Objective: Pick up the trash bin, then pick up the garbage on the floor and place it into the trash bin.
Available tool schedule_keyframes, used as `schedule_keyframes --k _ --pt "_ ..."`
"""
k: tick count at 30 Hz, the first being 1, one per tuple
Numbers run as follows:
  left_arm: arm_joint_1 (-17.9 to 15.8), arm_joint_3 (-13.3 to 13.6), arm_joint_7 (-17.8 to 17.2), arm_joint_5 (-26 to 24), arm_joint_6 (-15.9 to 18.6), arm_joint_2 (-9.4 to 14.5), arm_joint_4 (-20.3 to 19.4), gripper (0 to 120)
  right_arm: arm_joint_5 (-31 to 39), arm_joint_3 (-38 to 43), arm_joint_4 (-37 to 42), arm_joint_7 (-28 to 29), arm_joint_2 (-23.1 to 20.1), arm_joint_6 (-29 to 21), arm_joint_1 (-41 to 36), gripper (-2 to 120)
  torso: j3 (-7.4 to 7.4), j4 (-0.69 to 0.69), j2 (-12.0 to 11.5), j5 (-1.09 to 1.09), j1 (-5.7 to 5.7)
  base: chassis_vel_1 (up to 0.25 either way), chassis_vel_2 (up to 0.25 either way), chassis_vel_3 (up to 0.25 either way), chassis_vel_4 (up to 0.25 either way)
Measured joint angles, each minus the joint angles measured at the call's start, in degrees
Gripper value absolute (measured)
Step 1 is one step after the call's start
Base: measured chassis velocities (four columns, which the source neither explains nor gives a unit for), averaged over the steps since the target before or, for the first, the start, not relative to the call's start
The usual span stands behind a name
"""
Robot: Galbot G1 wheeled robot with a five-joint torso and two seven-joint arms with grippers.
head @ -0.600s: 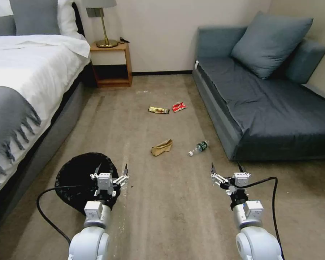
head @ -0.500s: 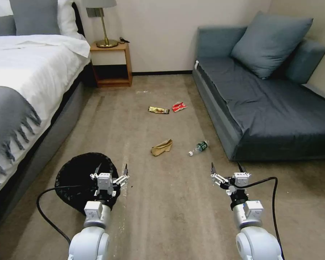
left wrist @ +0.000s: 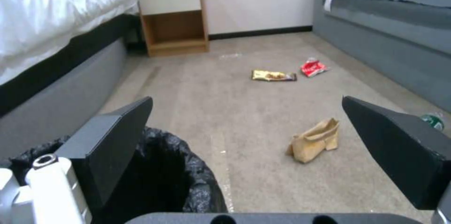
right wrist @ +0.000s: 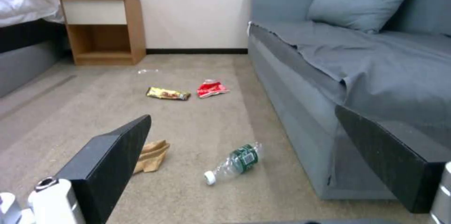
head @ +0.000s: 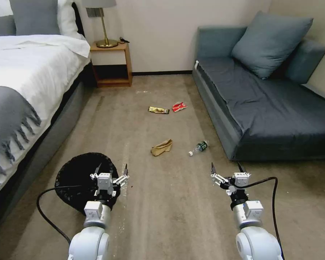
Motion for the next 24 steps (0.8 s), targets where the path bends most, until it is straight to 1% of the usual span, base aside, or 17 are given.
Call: schedule_keyframes --k 16,19,20,21,22,23,24 --pt "0.00 0.00 0.00 0.00 0.00 0.00 -0.01 100 0.00 0.00 0.00 0.00 0.00 0.00 0.00 100 0.00 0.00 0.00 0.00 0.00 0.000 0.000 0.000 0.000" --pt "0.16 -0.18 -0.13 -0.29 0.22 0.06 -0.60 100 0.26 0.00 0.34 0.00 -0.15 -0.16 -0.24 100 0.00 0.00 0.00 -0.01 0.00 0.000 0.000 0.000 0.000" --pt "0.44 -0.42 -0.54 -0.94 0.60 0.17 -1.43 100 0.38 0.00 0.48 0.00 -0.21 -0.22 -0.34 100 0.00 0.00 0.00 -0.03 0.00 0.000 0.000 0.000 0.000" --pt "0.69 -0.87 -0.98 -1.50 0.89 0.31 -2.59 100 1.02 0.00 1.20 0.04 -0.50 -0.58 -0.85 100 0.00 0.02 0.00 0.09 0.00 0.000 0.000 0.000 0.000" --pt "0.82 -0.78 -1.05 -1.78 1.09 0.33 -2.83 100 1.84 0.01 2.17 0.17 -0.87 -1.01 -1.49 100 0.00 0.00 0.00 0.05 0.00 0.000 0.000 0.000 0.000" --pt "1.30 -1.26 -1.81 -2.96 1.71 0.49 -4.15 100 3.42 0.17 4.08 0.57 -1.75 -1.93 -2.88 100 0.00 0.01 0.00 -0.09 0.00 0.000 0.000 0.000 0.000" --pt "1.30 -1.26 -1.81 -2.96 1.71 0.49 -4.15 100 3.42 0.17 4.08 0.57 -1.75 -1.93 -2.88 100 0.00 0.01 0.00 -0.09 0.00 0.000 0.000 0.000 0.000"
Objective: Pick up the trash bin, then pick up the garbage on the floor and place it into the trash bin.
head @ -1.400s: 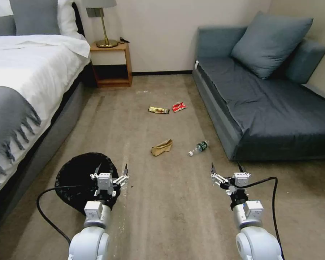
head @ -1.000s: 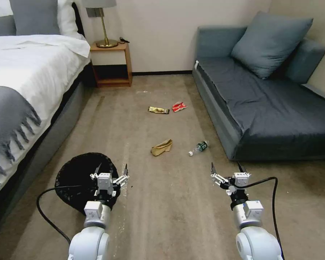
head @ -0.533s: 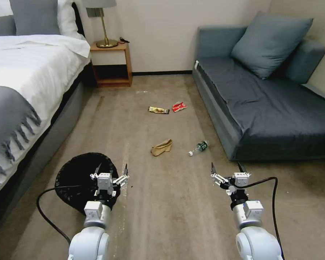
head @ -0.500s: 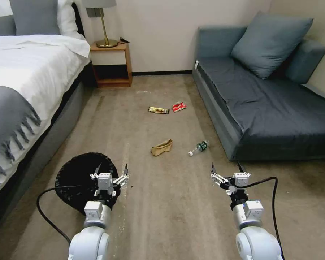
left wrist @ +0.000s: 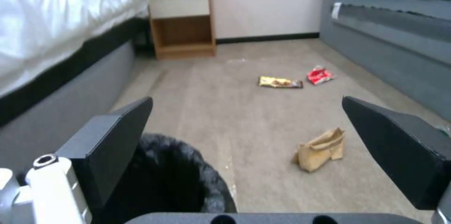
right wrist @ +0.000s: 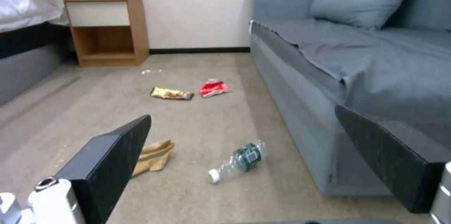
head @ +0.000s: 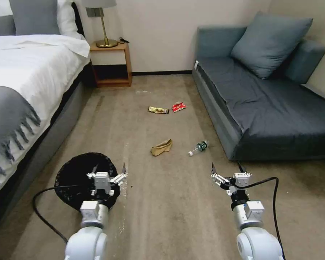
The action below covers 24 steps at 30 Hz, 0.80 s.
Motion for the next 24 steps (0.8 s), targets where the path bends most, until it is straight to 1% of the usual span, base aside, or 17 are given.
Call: schedule_keyframes --k 1,2,3,4,6,7,8,11,12,13,14,15,16,17,18,20,24 --pt "0.53 -0.64 -0.98 -1.36 0.69 0.28 -1.88 100 1.84 0.10 2.21 0.42 -0.91 -1.01 -1.53 100 -0.01 -0.02 0.00 0.10 0.00 0.000 0.000 0.000 0.000" --pt "1.28 -1.45 -2.31 -3.22 1.73 0.61 -4.10 100 3.78 0.21 4.41 0.85 -1.89 -2.15 -3.15 100 0.00 -0.02 0.00 0.13 0.00 0.000 0.000 0.000 0.000" --pt "1.89 -2.04 -3.36 -4.71 2.54 0.86 -5.84 100 5.25 0.32 6.16 1.19 -2.61 -3.00 -4.36 100 0.00 -0.02 0.00 0.05 0.00 0.000 0.000 0.000 0.000" --pt "1.89 -2.04 -3.36 -4.71 2.54 0.86 -5.84 100 5.25 0.32 6.16 1.19 -2.61 -3.00 -4.36 100 0.00 -0.02 0.00 0.05 0.00 0.000 0.000 0.000 0.000" --pt "3.27 -3.54 -5.80 -8.15 4.40 1.49 -10.09 100 9.35 0.54 10.96 2.05 -4.66 -5.32 -7.75 100 0.00 -0.01 0.00 0.10 0.00 0.000 0.000 0.000 0.000" --pt "3.27 -3.54 -5.80 -8.15 4.40 1.49 -10.09 100 9.35 0.54 10.96 2.05 -4.66 -5.32 -7.75 100 0.00 -0.01 0.00 0.10 0.00 0.000 0.000 0.000 0.000" --pt "3.99 -4.29 -7.07 -9.94 5.36 1.81 -12.24 100 11.30 0.70 13.27 2.49 -5.67 -6.45 -9.38 100 -0.01 -0.01 0.00 0.07 0.00 0.000 0.000 0.000 0.000" --pt "5.90 -6.35 -10.43 -14.71 7.97 2.64 -18.06 97 16.51 1.02 19.37 3.63 -8.26 -9.41 -13.68 100 -0.01 -0.01 0.00 0.09 0.00 0.000 0.000 0.000 0.000" --pt "5.90 -6.35 -10.43 -14.71 7.97 2.64 -18.06 97 16.51 1.02 19.37 3.63 -8.26 -9.41 -13.68 100 -0.01 -0.01 0.00 0.09 0.00 0.000 0.000 0.000 0.000" --pt "6.64 -7.11 -11.70 -16.49 8.93 2.94 -20.25 97 18.51 1.17 21.44 3.82 -9.40 -10.19 -15.18 100 -0.01 -0.02 0.00 0.07 0.00 0.000 0.000 0.000 0.000" --pt "7.21 -7.74 -12.73 -17.99 9.72 3.23 -22.06 96 19.91 1.49 21.63 3.22 -10.83 -10.11 -15.52 100 -0.01 -0.02 0.01 0.04 0.00 0.000 0.000 0.000 0.000" --pt "8.35 -8.77 -14.59 -19.70 10.93 3.70 -23.99 95 20.82 1.67 21.40 2.65 -11.96 -9.99 -15.26 100 -0.01 -0.02 0.01 0.12 0.00 0.000 0.000 0.000 0.000" --pt "8.35 -8.77 -14.59 -19.70 10.93 3.70 -23.99 95 20.82 1.67 21.40 2.65 -11.96 -9.99 -15.26 100 -0.01 -0.02 0.01 0.12 0.00 0.000 0.000 0.000 0.000" --pt "9.22 -9.41 -15.91 -20.56 11.75 3.96 -24.68 95 21.15 1.81 21.17 2.43 -12.46 -9.87 -14.93 100 -0.02 0.01 0.00 0.18 -0.01 0.000 0.000 0.000 0.000" --pt "9.74 -9.74 -16.79 -21.08 12.39 4.06 -25.01 95 21.31 1.92 20.99 2.28 -12.79 -9.71 -14.70 100 -0.01 0.01 0.00 0.07 0.00 0.000 0.000 0.000 0.000" --pt "10.26 -9.93 -17.36 -21.11 12.72 4.06 -25.13 95 21.35 2.06 20.59 2.18 -13.12 -9.12 -14.62 100 -0.01 -0.01 0.00 0.08 0.00 0.000 0.000 0.000 0.000" --pt "10.36 -10.08 -17.64 -20.99 12.72 4.23 -25.13 95 21.14 2.06 20.11 2.16 -13.14 -8.45 -14.66 100 -0.01 -0.01 0.00 0.09 0.00 0.000 0.000 0.000 0.000"
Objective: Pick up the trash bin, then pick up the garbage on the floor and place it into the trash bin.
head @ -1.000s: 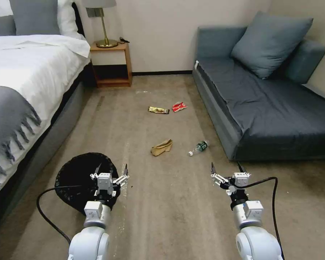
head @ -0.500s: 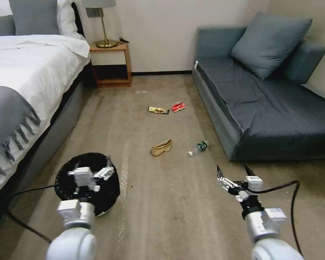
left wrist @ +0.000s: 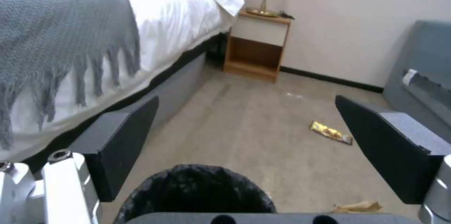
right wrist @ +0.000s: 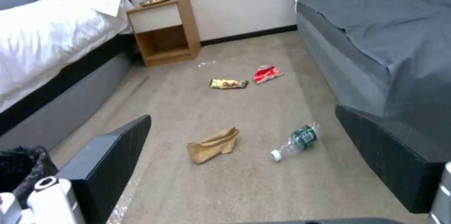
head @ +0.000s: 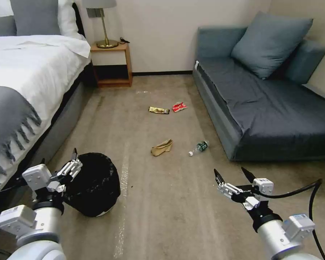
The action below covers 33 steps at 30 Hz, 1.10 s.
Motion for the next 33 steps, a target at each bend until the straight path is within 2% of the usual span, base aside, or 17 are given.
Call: schedule_keyframes --k 4,9,11,17,21,22,24,26,28,29,30,33 --pt "-0.21 -0.52 -0.75 -0.81 -0.04 1.05 0.80 95 -0.27 -0.20 -0.56 0.01 0.11 0.19 0.30 100 0.00 0.00 0.00 0.00 0.00 0.000 0.000 0.000 0.000" --pt "-1.39 -1.71 -4.24 -8.37 2.21 4.40 4.91 95 -0.65 -0.51 -1.84 0.03 0.29 0.36 0.88 100 0.00 0.00 0.00 -0.01 0.00 0.000 0.000 0.000 0.000" --pt "-1.54 -2.67 -4.60 -11.27 3.22 5.42 6.76 95 -0.78 -0.60 -2.66 0.03 0.40 0.58 1.16 100 0.01 0.00 0.00 -0.01 0.00 0.000 0.000 0.000 0.000" --pt "-2.16 -5.13 -5.56 -15.30 5.78 6.07 10.59 97 -1.11 -1.21 -4.31 0.03 0.92 0.73 2.28 100 0.01 0.00 0.00 0.00 0.00 0.000 0.000 0.000 0.000" --pt "-3.83 -7.01 -7.14 -19.63 8.36 6.71 16.10 98 -1.35 -1.79 -5.14 0.03 1.01 0.74 3.10 100 0.01 0.00 0.00 0.00 0.00 0.000 0.000 0.000 0.000" --pt "-3.83 -7.01 -7.14 -19.63 8.36 6.71 16.10 98 -1.35 -1.79 -5.14 0.03 1.01 0.74 3.10 100 0.01 0.00 0.00 0.00 0.00 0.000 0.000 0.000 0.000" --pt "-5.03 -7.74 -7.95 -22.30 9.58 7.07 19.54 98 -1.41 -1.83 -5.53 0.03 0.99 0.74 3.39 100 0.01 0.01 0.00 -0.01 0.00 0.000 0.000 0.000 0.000" --pt "-6.31 -7.94 -8.57 -24.42 10.23 7.26 22.60 98 -1.51 -1.78 -6.07 0.03 1.00 0.74 3.54 100 0.01 0.01 0.00 0.00 0.00 0.000 0.000 0.000 0.000" --pt "-6.31 -7.94 -8.57 -24.42 10.23 7.26 22.60 98 -1.51 -1.78 -6.07 0.03 1.00 0.74 3.54 100 0.01 0.01 0.00 0.00 0.00 0.000 0.000 0.000 0.000" --pt "-7.67 -7.54 -8.84 -26.07 10.42 7.27 25.31 98 -1.57 -1.65 -6.40 0.03 1.06 0.81 3.61 100 0.01 0.00 0.00 -0.01 0.00 0.000 0.000 0.000 0.000" --pt "-8.39 -7.21 -8.95 -26.91 10.54 7.18 26.30 98 -1.61 -1.55 -6.45 0.03 1.09 0.82 3.63 100 0.01 0.01 0.00 -0.01 0.00 0.000 0.000 0.000 0.000" --pt "-9.72 -6.64 -9.10 -28.35 10.94 6.98 27.53 98 -1.80 -1.34 -6.46 0.03 1.11 0.84 3.66 100 0.01 0.01 0.00 0.00 0.00 0.000 0.000 0.000 0.000"
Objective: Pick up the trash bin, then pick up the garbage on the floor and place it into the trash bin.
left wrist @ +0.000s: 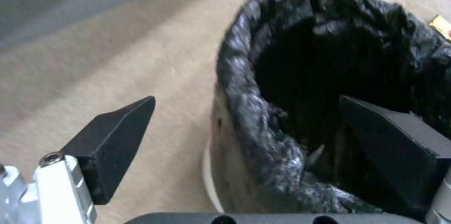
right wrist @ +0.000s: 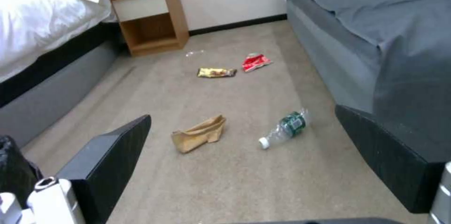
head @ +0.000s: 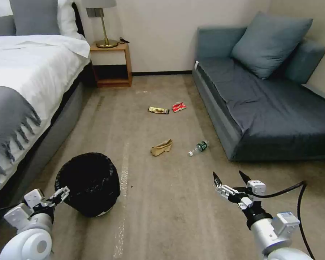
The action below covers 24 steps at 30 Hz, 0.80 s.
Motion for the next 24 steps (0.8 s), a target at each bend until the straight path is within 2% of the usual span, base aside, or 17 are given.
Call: schedule_keyframes --k 10,14,16,18,20,24 --pt "-5.88 1.41 -1.21 -3.80 1.31 -0.30 5.30 93 -0.55 1.33 -0.84 0.05 -1.00 -0.06 0.87 100 0.00 -0.01 0.00 0.00 0.00 0.000 0.000 0.000 0.000" --pt "-9.34 1.67 -3.48 -7.67 4.06 -0.17 9.05 93 -1.47 1.16 -1.40 0.06 -0.30 -0.07 0.64 100 0.00 -0.01 0.00 0.01 0.00 0.000 0.000 0.000 0.000" --pt "-10.01 1.69 -3.86 -8.08 4.43 -0.09 9.81 92 -1.72 1.04 -1.51 0.06 -0.08 -0.07 0.63 100 0.00 0.00 0.00 0.01 0.00 0.000 0.000 0.000 0.000" --pt "-11.48 1.67 -4.46 -8.40 4.82 0.09 11.57 90 -2.17 0.83 -1.70 0.06 0.33 -0.07 0.63 100 -0.01 0.02 0.00 0.12 0.00 0.000 0.000 0.000 0.000" --pt "-11.79 1.68 -4.58 -8.45 4.86 0.13 11.96 90 -2.29 0.80 -1.76 0.06 0.42 -0.07 0.64 100 -0.01 0.02 0.00 0.12 0.00 0.000 0.000 0.000 0.000" --pt "-13.40 1.85 -5.06 -8.68 5.21 0.24 14.42 76 -2.79 0.77 -2.31 0.06 0.72 -0.07 0.63 100 -0.03 0.04 0.02 0.14 -0.01 0.000 0.000 0.000 0.000"
